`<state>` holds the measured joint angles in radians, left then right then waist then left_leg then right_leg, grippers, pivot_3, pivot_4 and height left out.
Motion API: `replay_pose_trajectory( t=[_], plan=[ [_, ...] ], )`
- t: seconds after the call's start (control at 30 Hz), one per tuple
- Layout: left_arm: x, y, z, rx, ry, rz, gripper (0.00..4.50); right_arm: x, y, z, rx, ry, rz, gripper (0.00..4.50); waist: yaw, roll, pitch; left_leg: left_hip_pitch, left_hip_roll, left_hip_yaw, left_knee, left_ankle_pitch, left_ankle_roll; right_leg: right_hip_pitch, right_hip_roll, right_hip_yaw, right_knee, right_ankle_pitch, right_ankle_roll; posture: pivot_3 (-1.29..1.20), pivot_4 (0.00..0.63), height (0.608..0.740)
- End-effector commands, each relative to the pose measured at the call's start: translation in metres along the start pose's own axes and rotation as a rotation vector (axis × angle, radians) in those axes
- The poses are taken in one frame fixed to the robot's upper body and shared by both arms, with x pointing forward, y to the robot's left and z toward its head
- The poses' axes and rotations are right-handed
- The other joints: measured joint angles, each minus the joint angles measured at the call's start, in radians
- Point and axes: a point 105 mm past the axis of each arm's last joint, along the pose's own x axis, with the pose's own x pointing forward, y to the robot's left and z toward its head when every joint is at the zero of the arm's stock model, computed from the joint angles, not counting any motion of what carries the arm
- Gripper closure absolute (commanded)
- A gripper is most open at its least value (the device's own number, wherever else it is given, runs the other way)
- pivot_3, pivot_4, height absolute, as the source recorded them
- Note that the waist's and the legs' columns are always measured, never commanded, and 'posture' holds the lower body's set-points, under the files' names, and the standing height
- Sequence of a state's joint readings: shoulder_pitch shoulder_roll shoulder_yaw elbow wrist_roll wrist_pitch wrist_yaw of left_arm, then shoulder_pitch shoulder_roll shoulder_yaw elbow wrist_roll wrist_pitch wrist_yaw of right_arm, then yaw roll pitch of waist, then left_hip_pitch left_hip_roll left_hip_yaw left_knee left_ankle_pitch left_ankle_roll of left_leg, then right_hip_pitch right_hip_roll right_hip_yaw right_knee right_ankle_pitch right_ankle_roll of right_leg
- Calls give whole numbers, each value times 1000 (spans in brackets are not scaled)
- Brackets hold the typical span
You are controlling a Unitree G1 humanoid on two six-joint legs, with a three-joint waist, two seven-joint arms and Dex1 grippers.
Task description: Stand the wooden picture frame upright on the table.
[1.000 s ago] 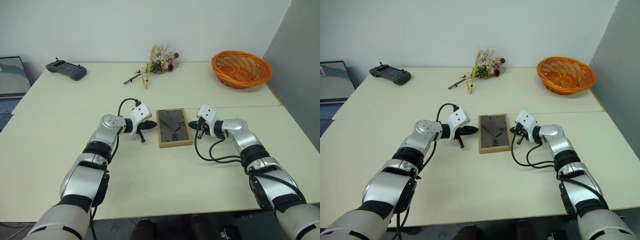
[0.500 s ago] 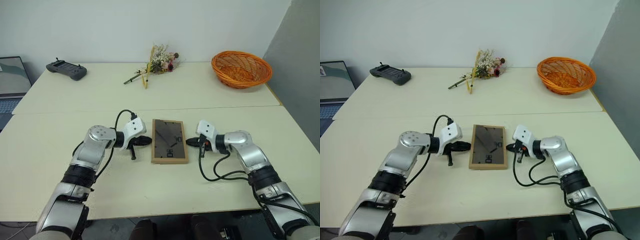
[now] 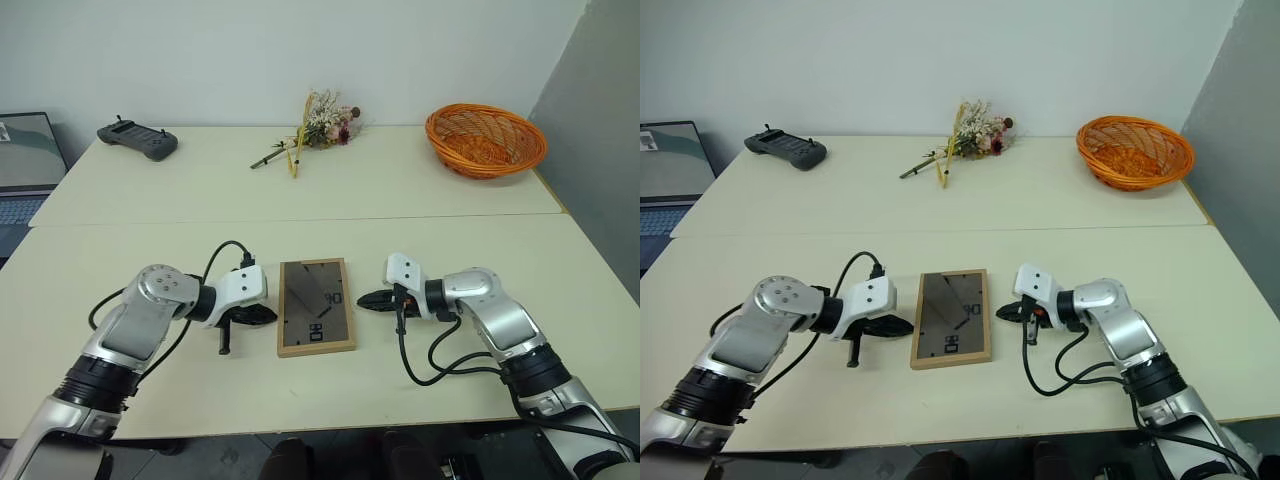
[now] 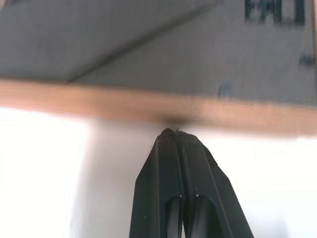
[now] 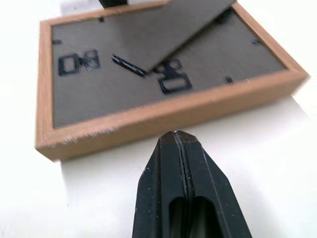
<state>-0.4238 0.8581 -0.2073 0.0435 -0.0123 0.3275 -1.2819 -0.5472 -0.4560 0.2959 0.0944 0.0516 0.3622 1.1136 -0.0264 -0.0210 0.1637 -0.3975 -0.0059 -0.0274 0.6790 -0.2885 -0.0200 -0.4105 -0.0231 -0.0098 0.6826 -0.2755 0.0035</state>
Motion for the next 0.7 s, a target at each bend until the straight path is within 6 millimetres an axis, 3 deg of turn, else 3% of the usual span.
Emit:
replay_pose_trajectory(
  t=[0.03,0.13,0.2,0.23,0.27,0.3,0.5,0.7],
  plan=[
    [-15,5,-17,-7,61,30,4472,-11,-5,3,-12,-11,-24,4500,-1,0,0,0,0,0,0,0,0,0,0,0,0,0,0,0,150,740],
    [-19,13,-17,3,50,76,4472,-16,-6,0,-8,-6,-40,4500,-1,0,0,0,0,0,0,0,0,0,0,0,0,0,0,0,150,740],
    [-22,25,3,-186,-123,130,4472,-22,-15,1,-24,-12,-81,4500,-1,0,0,0,0,0,0,0,0,0,0,0,0,0,0,0,150,740],
    [-26,19,15,-338,-233,56,4472,-25,-18,1,-37,-12,-93,4500,-1,0,0,0,0,0,0,0,0,0,0,0,0,0,0,0,150,740],
    [-30,8,25,-434,-306,-40,4105,-27,-19,1,-50,-11,-97,4500,-1,0,0,0,0,0,0,0,0,0,0,0,1,0,0,0,150,740],
    [-36,-3,30,-520,-353,-129,4035,-27,-20,2,-78,-12,-94,4500,-2,0,0,-1,0,-1,0,0,1,0,0,-1,0,0,0,0,150,740],
    [-52,-29,14,-888,-357,-281,2761,-28,-29,9,-192,-32,-101,4500,-8,0,0,0,0,-1,0,0,0,0,1,0,0,0,0,0,150,740],
    [-50,-22,-5,-1174,-372,-274,1605,-20,-28,11,-276,-45,-79,4500,-1,0,0,0,1,-1,0,0,0,0,1,-1,1,0,0,0,150,740]
  ],
)
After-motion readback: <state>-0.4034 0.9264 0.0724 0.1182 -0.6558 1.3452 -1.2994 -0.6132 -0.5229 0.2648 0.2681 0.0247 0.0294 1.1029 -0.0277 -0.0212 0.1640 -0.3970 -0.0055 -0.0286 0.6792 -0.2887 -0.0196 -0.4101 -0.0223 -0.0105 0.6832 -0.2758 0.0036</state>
